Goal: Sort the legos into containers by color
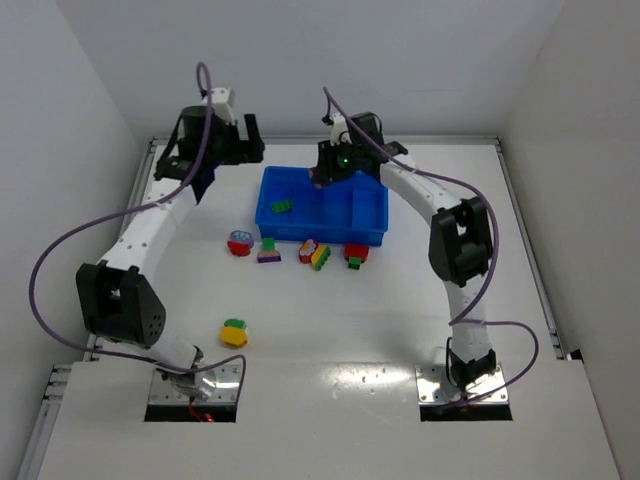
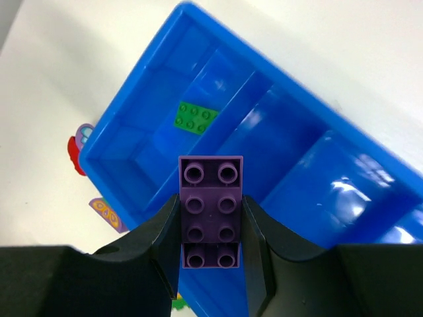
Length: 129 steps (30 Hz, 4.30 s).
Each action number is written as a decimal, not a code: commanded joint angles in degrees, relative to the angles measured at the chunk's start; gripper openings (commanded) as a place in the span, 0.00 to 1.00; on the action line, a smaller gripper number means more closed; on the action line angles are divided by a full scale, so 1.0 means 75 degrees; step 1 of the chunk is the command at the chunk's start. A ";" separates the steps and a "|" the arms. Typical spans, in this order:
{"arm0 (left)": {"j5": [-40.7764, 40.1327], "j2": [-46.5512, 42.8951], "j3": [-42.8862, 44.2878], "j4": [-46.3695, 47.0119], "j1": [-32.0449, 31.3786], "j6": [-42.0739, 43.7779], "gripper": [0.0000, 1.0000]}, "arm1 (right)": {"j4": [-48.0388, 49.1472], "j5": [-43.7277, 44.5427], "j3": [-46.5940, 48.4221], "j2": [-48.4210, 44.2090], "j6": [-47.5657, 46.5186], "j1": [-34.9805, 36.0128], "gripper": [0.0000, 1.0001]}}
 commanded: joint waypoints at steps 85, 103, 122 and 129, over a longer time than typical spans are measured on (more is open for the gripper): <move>-0.2215 0.0553 -0.3232 0.0131 -0.1912 -0.1284 0.64 | -0.0439 0.1419 -0.3181 -0.3398 -0.2387 -0.0471 0.88; -0.1922 0.1246 -0.3162 0.0061 -0.1373 -0.1495 0.48 | -0.0439 0.1278 -0.3181 -0.3258 -0.2316 -0.0612 0.88; -0.1264 -0.1954 -0.2765 -0.0630 -0.1302 -0.1343 0.00 | 0.0309 -0.0865 -0.4000 -0.3773 -0.2130 -0.0541 0.88; -0.1464 -0.1790 -0.2145 -0.0725 -0.1057 -0.2431 0.00 | 0.3154 -0.2083 -0.5184 -0.4487 -0.0060 -0.0378 0.89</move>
